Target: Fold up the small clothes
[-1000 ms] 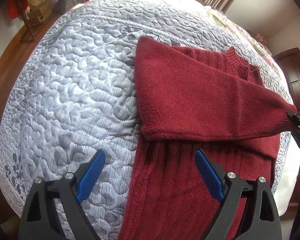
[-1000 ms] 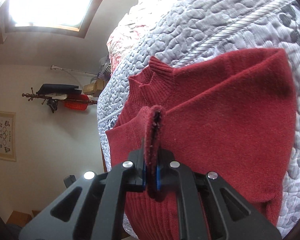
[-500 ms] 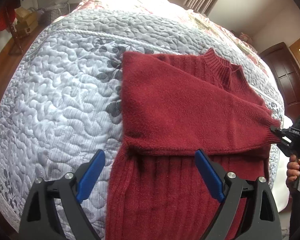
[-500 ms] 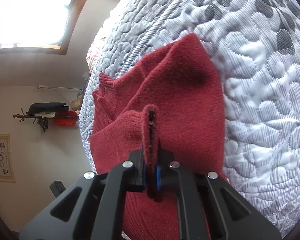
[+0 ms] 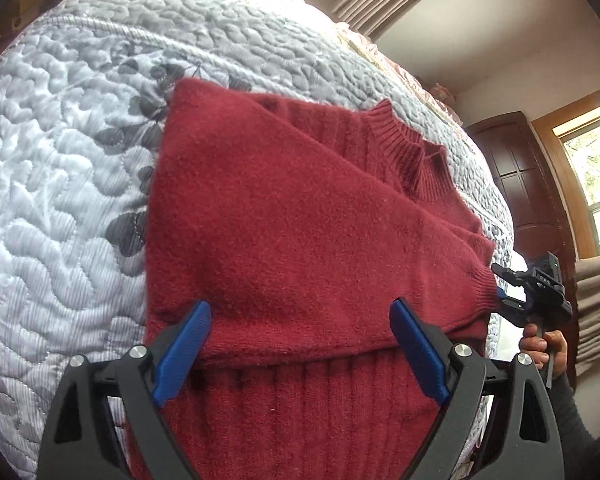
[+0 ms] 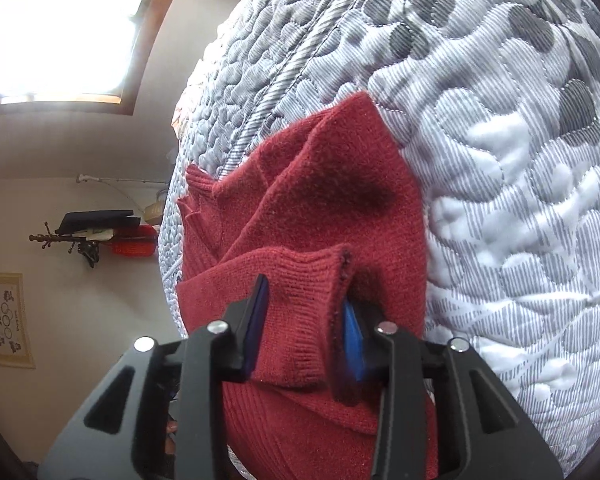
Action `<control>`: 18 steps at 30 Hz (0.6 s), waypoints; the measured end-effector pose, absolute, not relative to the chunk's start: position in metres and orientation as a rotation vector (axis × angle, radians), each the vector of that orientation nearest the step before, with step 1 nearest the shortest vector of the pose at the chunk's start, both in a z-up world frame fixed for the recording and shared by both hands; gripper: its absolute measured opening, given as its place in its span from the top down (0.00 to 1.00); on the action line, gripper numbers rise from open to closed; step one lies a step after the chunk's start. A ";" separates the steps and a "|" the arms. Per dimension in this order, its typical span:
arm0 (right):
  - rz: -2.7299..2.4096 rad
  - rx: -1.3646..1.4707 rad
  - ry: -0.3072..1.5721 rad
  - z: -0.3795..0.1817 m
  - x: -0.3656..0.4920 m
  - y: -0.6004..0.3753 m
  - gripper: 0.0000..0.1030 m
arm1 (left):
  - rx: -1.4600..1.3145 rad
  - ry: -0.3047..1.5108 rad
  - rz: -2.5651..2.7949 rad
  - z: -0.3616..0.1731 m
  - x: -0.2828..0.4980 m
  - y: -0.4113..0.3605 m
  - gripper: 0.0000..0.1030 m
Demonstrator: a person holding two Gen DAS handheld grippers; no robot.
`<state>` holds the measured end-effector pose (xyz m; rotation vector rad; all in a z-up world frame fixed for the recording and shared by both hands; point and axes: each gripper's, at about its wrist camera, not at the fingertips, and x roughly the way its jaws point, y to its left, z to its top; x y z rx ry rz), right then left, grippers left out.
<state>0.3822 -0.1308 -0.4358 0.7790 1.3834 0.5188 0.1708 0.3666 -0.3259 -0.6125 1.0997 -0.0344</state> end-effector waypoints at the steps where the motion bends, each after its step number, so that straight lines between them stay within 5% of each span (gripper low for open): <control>1: 0.523 0.745 1.365 -0.431 0.383 -0.128 0.94 | -0.614 1.103 -0.029 -0.330 0.171 0.367 0.12; 7: 0.473 0.571 1.301 -0.424 0.384 -0.123 0.94 | -0.571 1.116 -0.025 -0.338 0.175 0.357 0.11; 12: 0.418 0.593 1.228 -0.412 0.377 -0.143 0.76 | -0.572 1.032 -0.053 -0.309 0.183 0.360 0.11; 18: 0.520 0.612 1.234 -0.401 0.377 -0.128 0.76 | -0.608 0.958 -0.080 -0.299 0.228 0.391 0.11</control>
